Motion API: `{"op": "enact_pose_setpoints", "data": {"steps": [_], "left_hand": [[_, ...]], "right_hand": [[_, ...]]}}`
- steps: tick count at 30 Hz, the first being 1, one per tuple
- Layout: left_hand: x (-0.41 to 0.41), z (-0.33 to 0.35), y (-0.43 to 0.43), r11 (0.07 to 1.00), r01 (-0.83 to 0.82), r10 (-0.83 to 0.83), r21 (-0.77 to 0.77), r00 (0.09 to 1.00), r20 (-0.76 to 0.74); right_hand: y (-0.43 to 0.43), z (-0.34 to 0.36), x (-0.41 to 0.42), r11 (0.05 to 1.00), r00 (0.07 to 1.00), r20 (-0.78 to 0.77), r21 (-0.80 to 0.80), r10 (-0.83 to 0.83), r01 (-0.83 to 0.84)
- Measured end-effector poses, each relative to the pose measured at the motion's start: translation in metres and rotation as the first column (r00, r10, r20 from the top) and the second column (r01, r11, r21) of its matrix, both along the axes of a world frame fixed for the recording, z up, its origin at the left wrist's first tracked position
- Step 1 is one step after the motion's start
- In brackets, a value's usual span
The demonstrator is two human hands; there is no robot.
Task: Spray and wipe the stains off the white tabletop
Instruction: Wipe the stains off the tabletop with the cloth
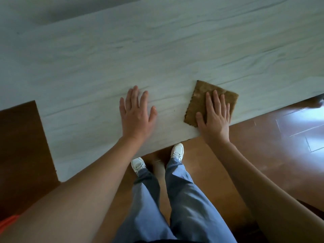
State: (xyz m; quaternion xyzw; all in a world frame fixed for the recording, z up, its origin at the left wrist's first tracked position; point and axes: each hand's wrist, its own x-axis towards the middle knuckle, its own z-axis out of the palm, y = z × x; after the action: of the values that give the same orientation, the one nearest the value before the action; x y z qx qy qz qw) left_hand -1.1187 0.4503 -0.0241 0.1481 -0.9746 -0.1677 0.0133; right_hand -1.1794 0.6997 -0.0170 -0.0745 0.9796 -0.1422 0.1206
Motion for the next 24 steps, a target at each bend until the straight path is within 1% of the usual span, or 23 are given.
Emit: {"op": "enact_pose_setpoints", "data": {"steps": [2, 3, 7, 9, 12, 18, 24], "left_hand": [[0.0, -0.008, 0.004, 1.0, -0.009, 0.009, -0.02, 1.0, -0.001], [0.002, -0.011, 0.004, 0.999, -0.001, 0.001, -0.037, 1.0, -0.005], [0.004, -0.016, 0.005, 0.997, -0.006, 0.004, -0.073, 1.0, -0.022], [0.003, -0.015, 0.006, 0.996, -0.021, 0.018, -0.084, 0.999, -0.032], [0.002, -0.014, 0.006, 0.996, -0.021, 0.018, -0.091, 0.999, -0.041], [0.001, -0.013, 0.008, 0.994, -0.047, 0.041, -0.098, 0.998, -0.057], [0.001, -0.014, 0.007, 0.994, -0.049, 0.043, -0.099, 0.997, -0.057]], "right_hand": [[-0.01, 0.002, 0.004, 1.0, 1.0, -0.001, -0.028, 0.002, -0.002], [-0.015, 0.003, 0.009, 0.998, 0.999, -0.005, -0.045, 0.035, -0.035], [-0.04, 0.003, 0.038, 0.955, 0.963, -0.052, -0.125, 0.265, -0.27], [-0.051, 0.002, 0.052, 0.927, 0.939, -0.05, -0.148, 0.34, -0.344], [-0.05, 0.001, 0.051, 0.92, 0.937, -0.063, -0.176, 0.344, -0.35], [-0.05, -0.004, 0.047, 0.91, 0.917, -0.069, -0.113, 0.392, -0.398], [-0.047, -0.005, 0.042, 0.913, 0.92, -0.061, -0.121, 0.386, -0.391]]}}
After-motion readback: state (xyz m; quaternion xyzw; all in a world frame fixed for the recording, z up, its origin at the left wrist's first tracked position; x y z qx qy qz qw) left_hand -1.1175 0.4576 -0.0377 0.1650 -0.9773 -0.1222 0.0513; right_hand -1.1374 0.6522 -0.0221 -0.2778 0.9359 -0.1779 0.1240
